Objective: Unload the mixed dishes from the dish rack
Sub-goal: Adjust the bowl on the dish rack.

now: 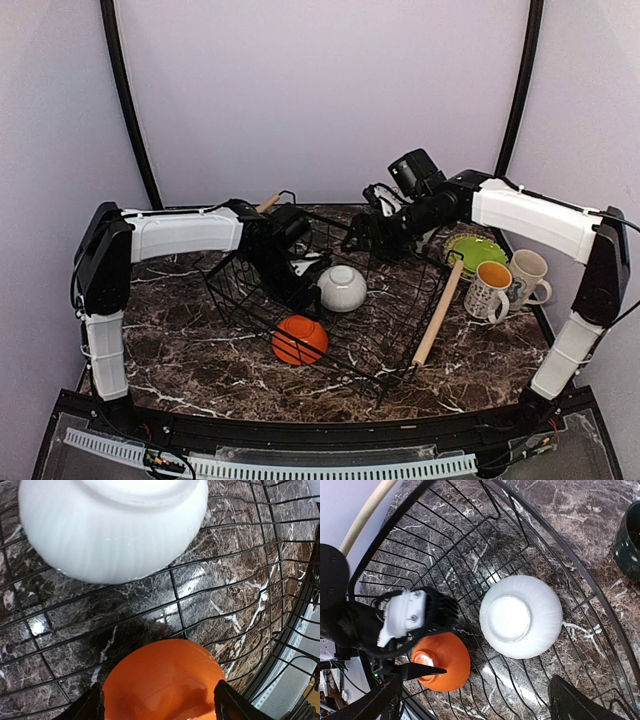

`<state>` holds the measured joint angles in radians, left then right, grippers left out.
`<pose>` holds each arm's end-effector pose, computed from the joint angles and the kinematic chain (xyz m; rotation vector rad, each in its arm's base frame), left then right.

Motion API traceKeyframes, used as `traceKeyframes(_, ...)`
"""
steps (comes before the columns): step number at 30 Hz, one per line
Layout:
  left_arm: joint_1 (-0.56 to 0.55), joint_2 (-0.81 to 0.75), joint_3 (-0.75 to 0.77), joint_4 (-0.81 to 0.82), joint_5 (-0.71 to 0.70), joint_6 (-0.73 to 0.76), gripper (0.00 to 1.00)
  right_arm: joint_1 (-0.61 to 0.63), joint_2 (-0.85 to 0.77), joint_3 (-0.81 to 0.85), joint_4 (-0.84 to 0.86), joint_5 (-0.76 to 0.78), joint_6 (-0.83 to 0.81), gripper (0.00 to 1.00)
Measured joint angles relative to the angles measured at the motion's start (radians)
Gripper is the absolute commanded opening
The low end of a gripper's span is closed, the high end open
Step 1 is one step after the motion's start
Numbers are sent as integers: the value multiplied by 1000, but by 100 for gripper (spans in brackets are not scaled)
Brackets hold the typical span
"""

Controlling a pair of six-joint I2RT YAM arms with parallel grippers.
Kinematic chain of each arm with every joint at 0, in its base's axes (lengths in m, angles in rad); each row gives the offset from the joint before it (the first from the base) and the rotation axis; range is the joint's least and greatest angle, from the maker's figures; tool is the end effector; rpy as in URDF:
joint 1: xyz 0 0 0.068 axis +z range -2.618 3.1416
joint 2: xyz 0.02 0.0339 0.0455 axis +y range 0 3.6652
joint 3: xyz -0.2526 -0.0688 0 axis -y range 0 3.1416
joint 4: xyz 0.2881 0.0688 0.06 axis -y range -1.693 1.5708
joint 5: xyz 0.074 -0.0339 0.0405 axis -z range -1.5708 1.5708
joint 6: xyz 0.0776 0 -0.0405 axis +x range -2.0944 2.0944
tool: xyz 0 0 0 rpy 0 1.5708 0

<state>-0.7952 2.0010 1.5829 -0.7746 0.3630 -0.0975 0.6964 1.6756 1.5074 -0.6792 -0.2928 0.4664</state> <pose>0.3074 -0.3528 0.1447 1.0765 2.6647 -0.7127 0.3222 0.2986 0.2645 -0.4360 2.5290 0.8482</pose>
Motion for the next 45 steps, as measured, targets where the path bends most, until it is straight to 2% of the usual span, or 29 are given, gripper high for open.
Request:
traceKeyframes(9,77,-105,-31,57,73,-32,79,32,135,0,27,53,119,98)
traceKeyframes(11,84,-121,-39,76,80,-42,82,37,175,5,29,73,152,96)
traceKeyframes(14,86,-135,-53,99,82,-56,86,40,211,3,38,93,204,87)
traceKeyframes(19,94,-135,-69,117,80,-73,89,42,217,-59,146,132,282,84)
traceKeyframes(24,104,-135,-77,127,69,-85,89,42,243,-62,235,128,293,82)
traceKeyframes(28,109,-140,-87,142,57,-92,89,50,287,-39,328,92,289,85)
traceKeyframes(31,113,-152,-94,149,40,-94,89,69,305,-32,373,57,296,98)
traceKeyframes(32,113,-157,-94,150,35,-94,89,77,306,-32,372,50,301,99)
traceKeyframes(37,114,-185,-94,153,2,-94,89,98,275,-80,385,55,365,99)
traceKeyframes(41,114,-206,-95,156,-14,-93,90,97,227,-161,412,58,484,99)
traceKeyframes(45,114,-216,-95,161,-17,-93,91,100,222,-232,522,52,641,99)
